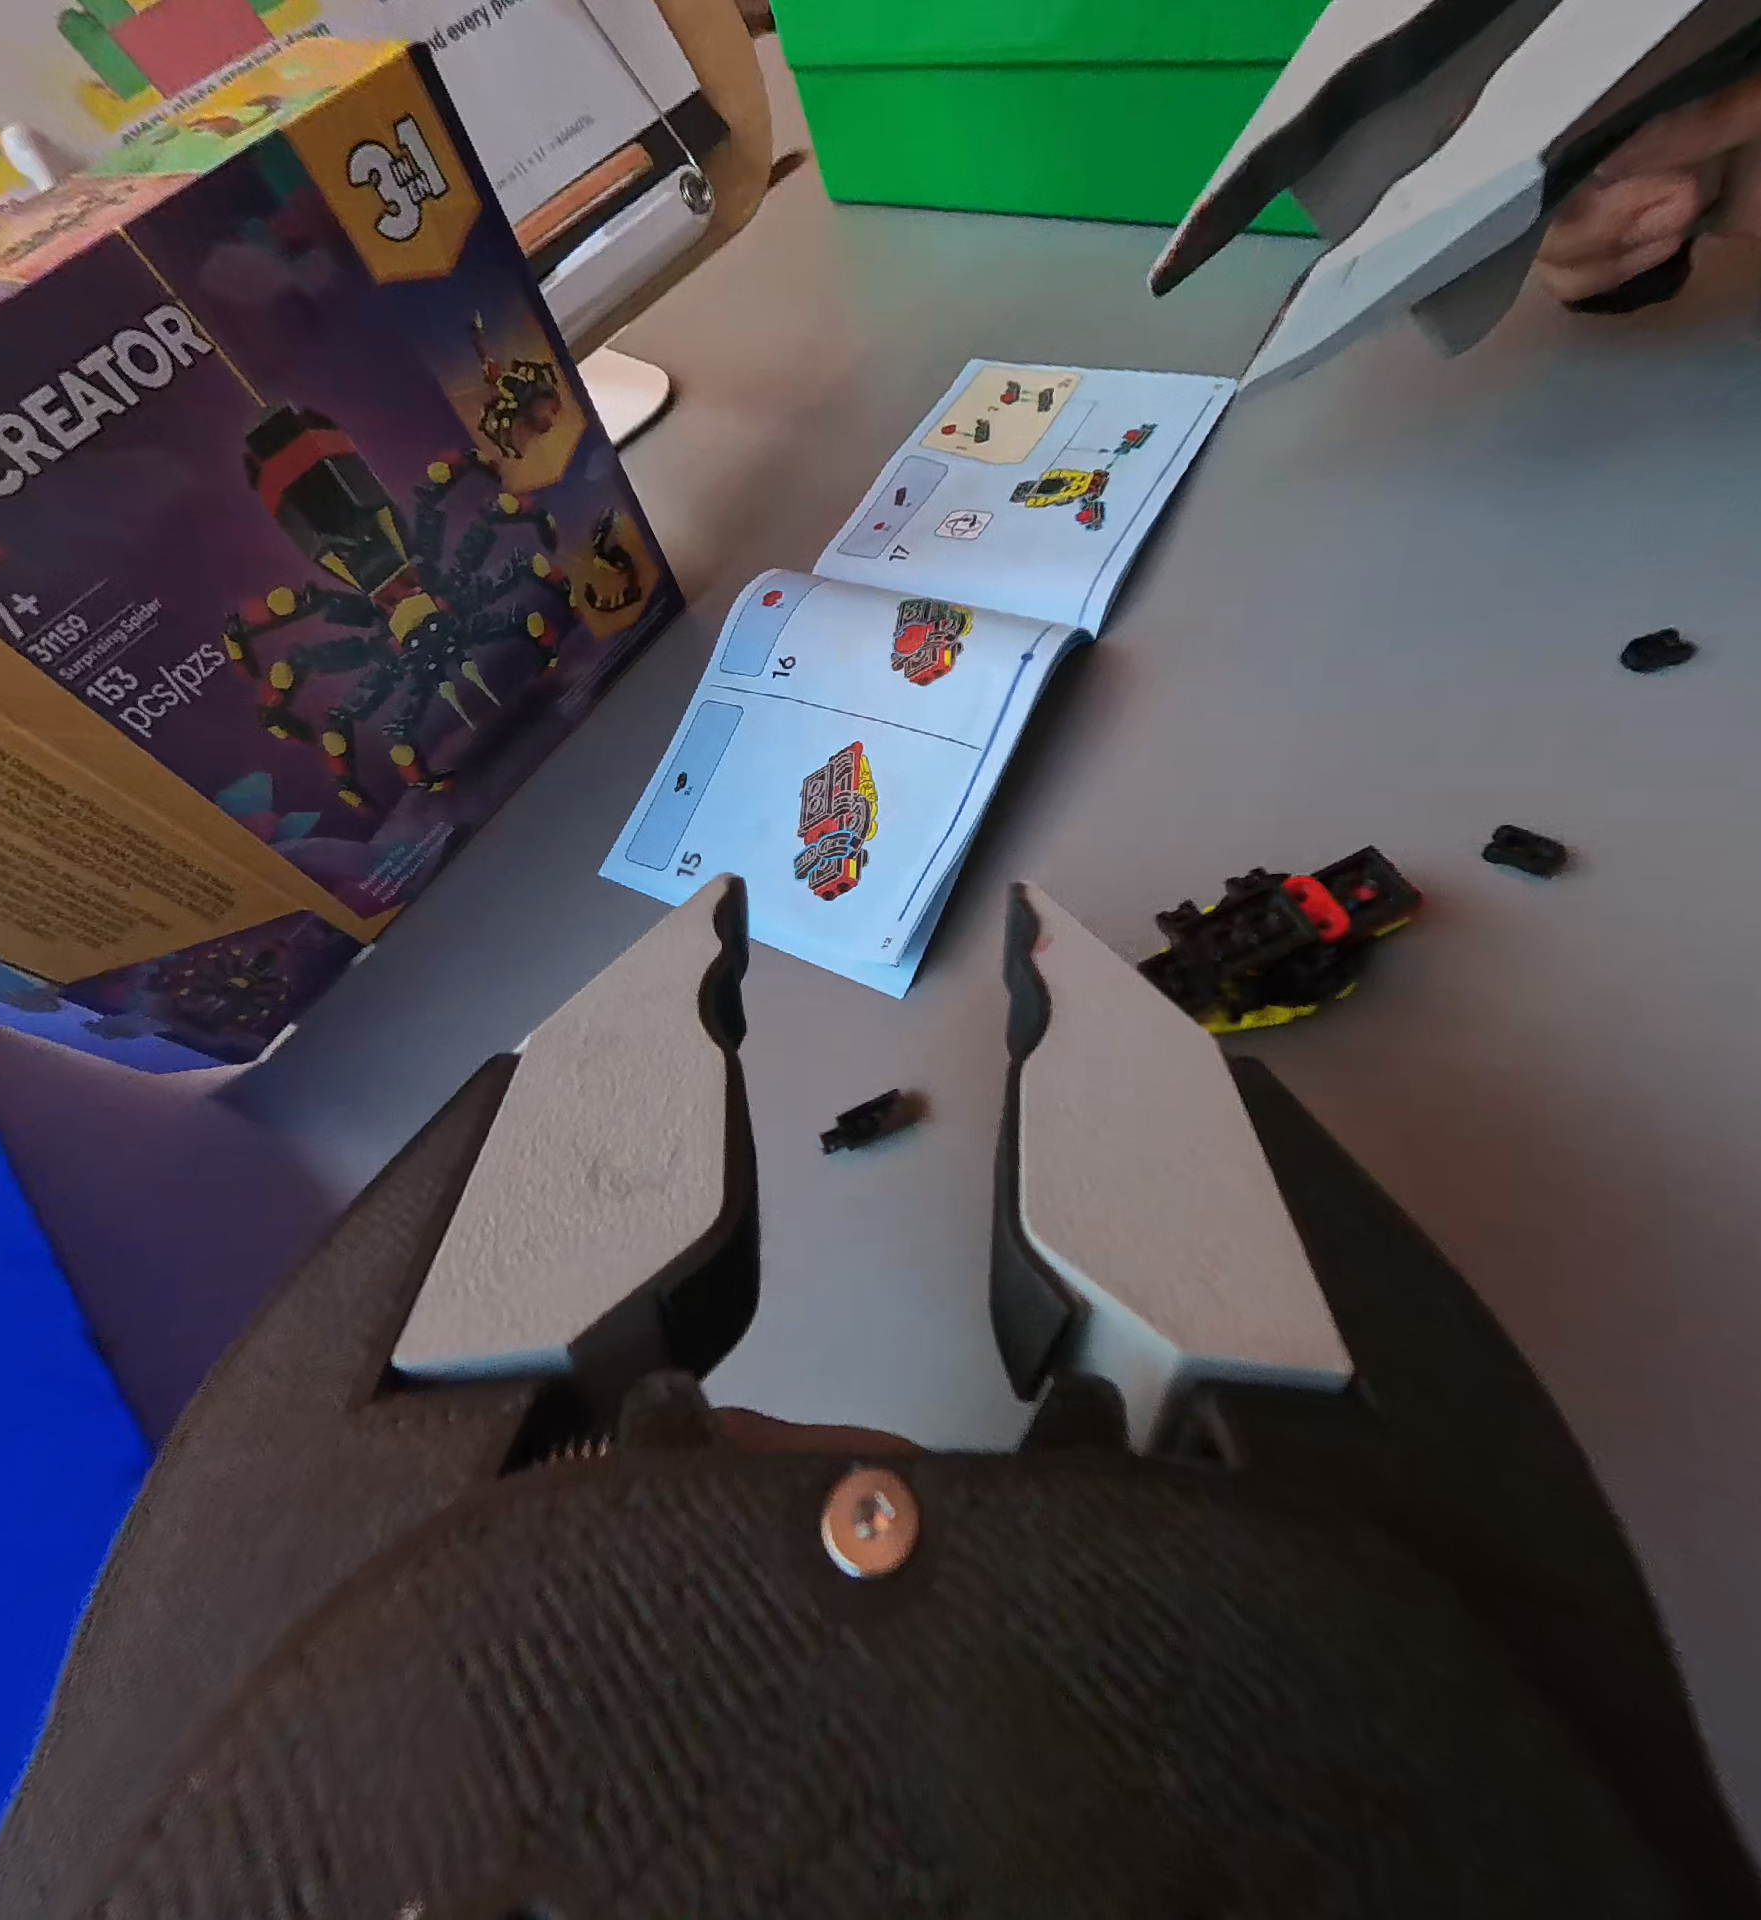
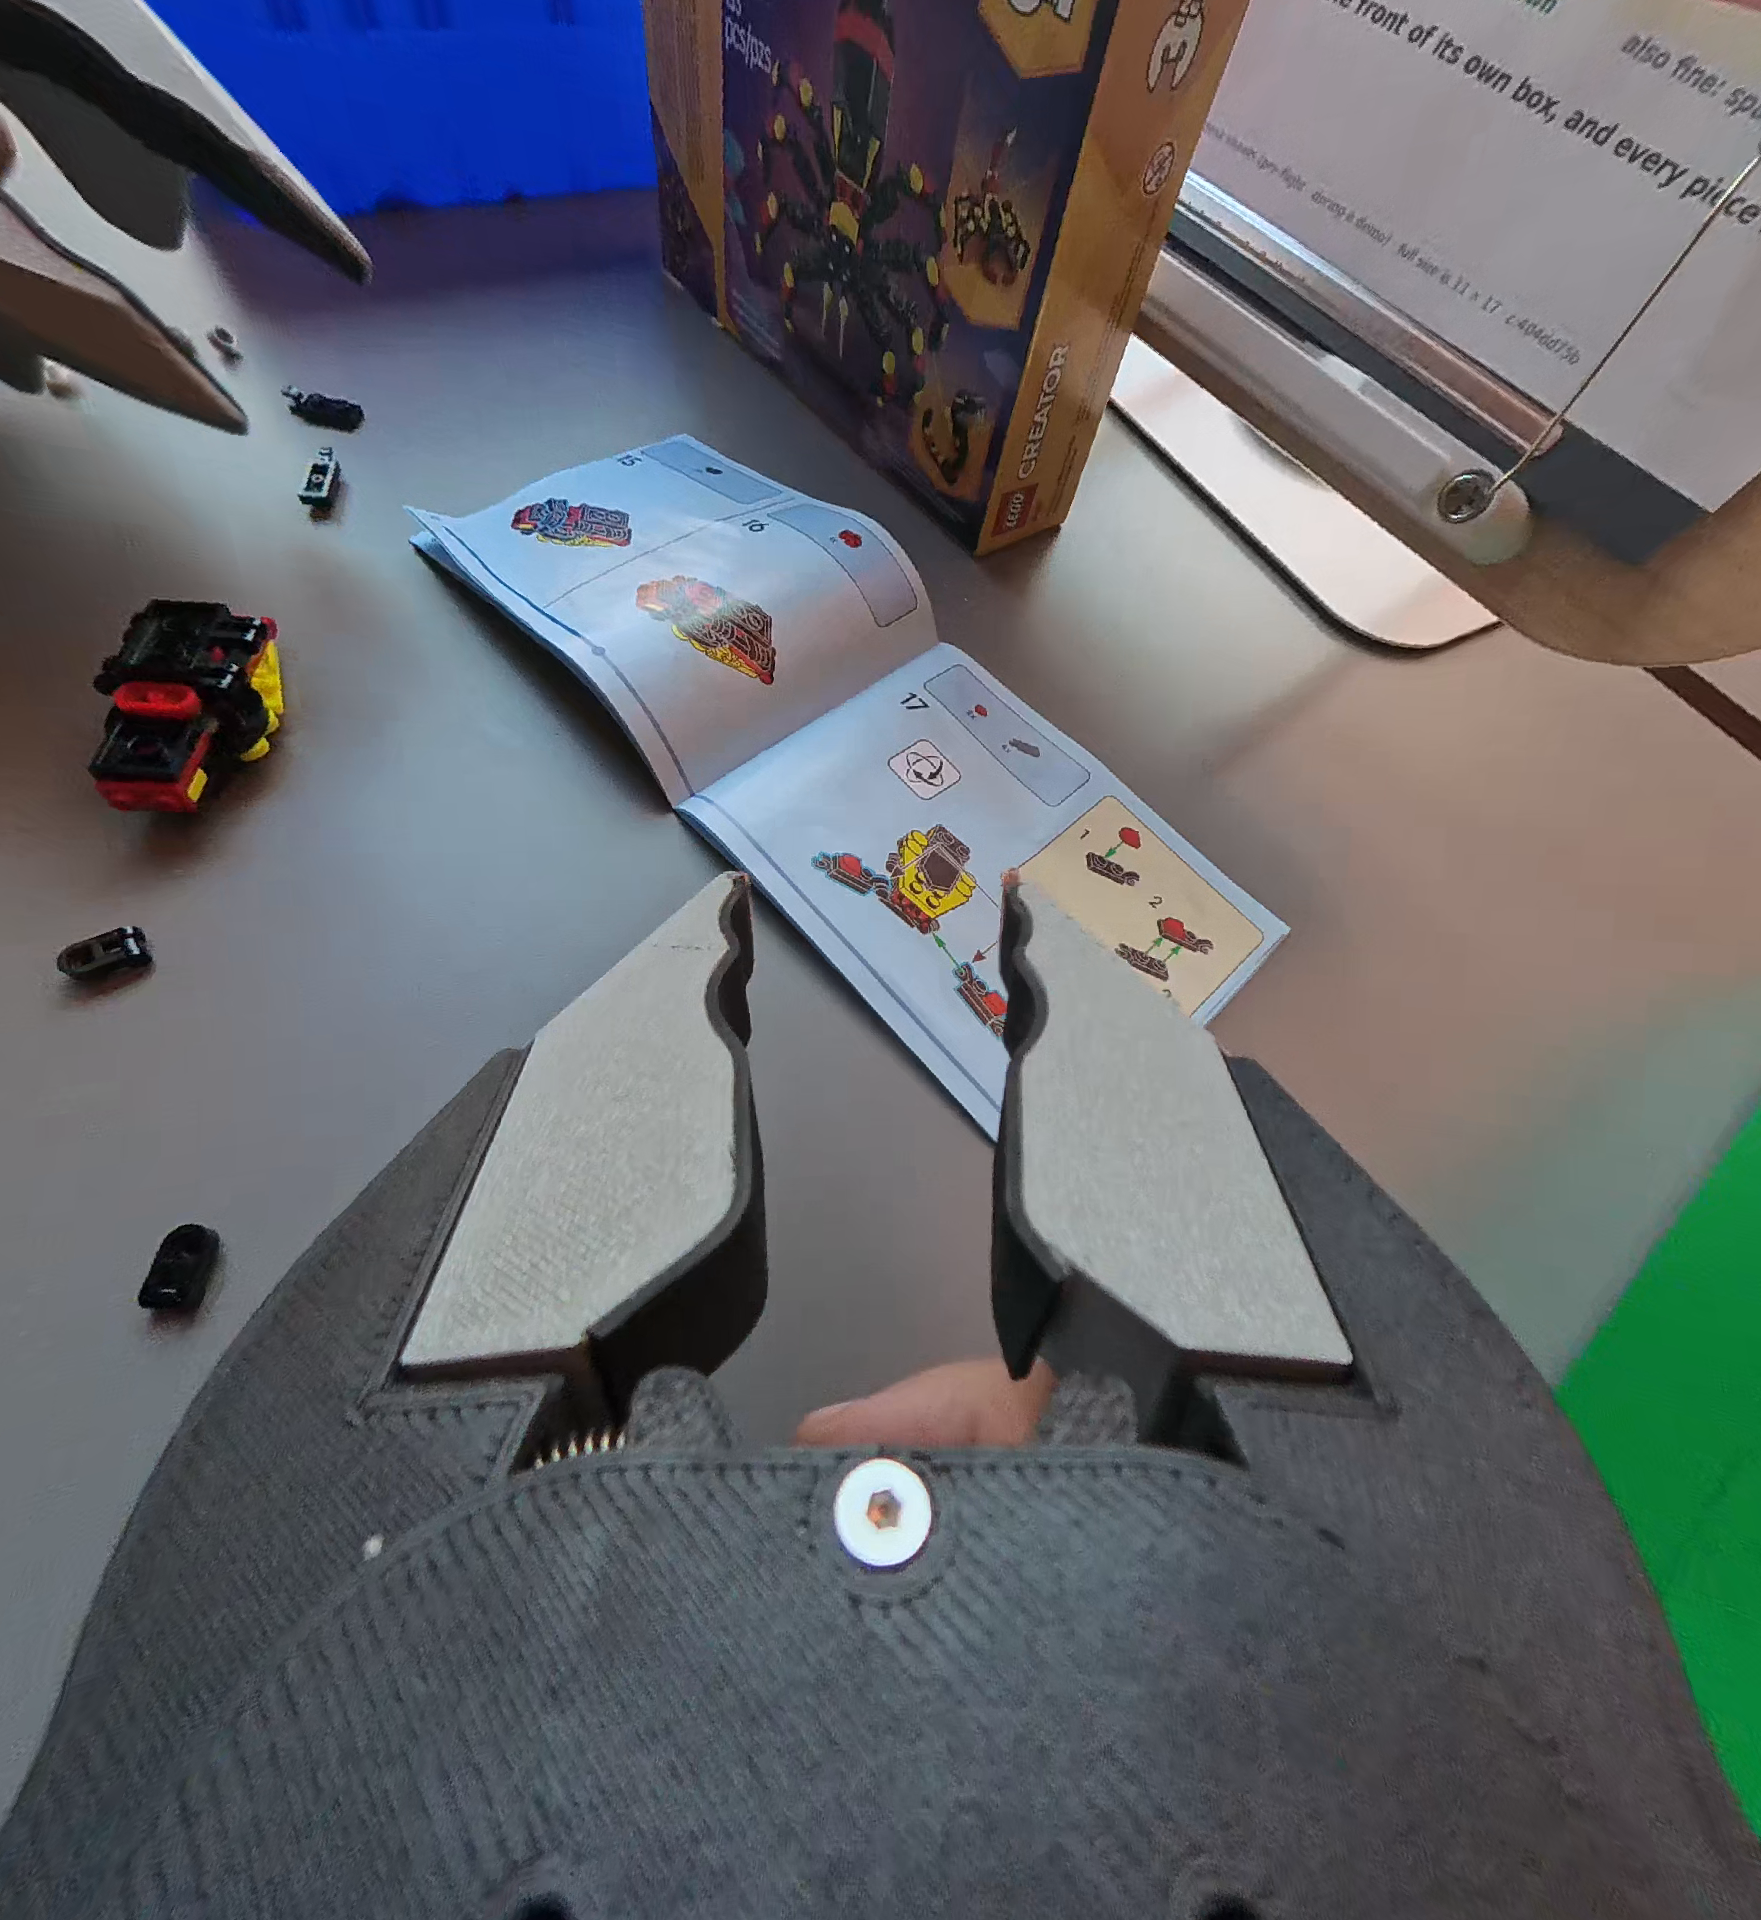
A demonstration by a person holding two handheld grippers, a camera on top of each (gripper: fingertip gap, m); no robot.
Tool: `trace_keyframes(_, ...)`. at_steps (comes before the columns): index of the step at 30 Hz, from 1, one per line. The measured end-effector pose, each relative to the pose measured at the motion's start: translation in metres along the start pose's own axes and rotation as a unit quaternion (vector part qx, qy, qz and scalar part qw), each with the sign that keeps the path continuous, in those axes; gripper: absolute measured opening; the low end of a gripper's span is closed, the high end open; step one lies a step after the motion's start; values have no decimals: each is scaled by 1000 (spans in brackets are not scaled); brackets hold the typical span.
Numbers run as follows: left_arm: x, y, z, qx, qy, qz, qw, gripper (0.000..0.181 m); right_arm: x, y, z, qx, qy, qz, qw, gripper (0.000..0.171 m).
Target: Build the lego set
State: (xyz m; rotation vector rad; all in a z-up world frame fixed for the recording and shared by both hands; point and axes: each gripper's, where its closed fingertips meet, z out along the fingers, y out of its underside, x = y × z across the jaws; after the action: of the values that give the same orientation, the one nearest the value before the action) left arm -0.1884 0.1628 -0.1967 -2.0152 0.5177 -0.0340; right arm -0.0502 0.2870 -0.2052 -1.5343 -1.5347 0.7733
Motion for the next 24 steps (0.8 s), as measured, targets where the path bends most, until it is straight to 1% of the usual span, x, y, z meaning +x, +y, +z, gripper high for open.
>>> trace_keyframes(4,-8,-5,1,-51,8,80,996,49,4,-3,-3,7,-5,-3,1000,44)
trace_keyframes(7,-14,-4,6,-76,37,109,990,48,3,-3,-3,11,-18,2,1000,44)
trace_keyframes(11,-6,1,20,-89,96,110,985,50,3,-3,-3,16,-25,8,1000,45)
trace_keyframes(15,-5,19,33,-110,101,115,982,49,12,-5,-7,23,-12,15,1000,45)
trace_keyframes(17,-4,27,34,-113,101,124,981,45,14,-6,-10,30,-15,32,999,45)
trace_keyframes(20,4,32,39,-114,128,108,979,43,17,-5,-11,36,-20,49,998,45)
trace_keyframes(24,0,33,42,-106,130,92,982,39,17,3,-7,21,-22,49,998,45)
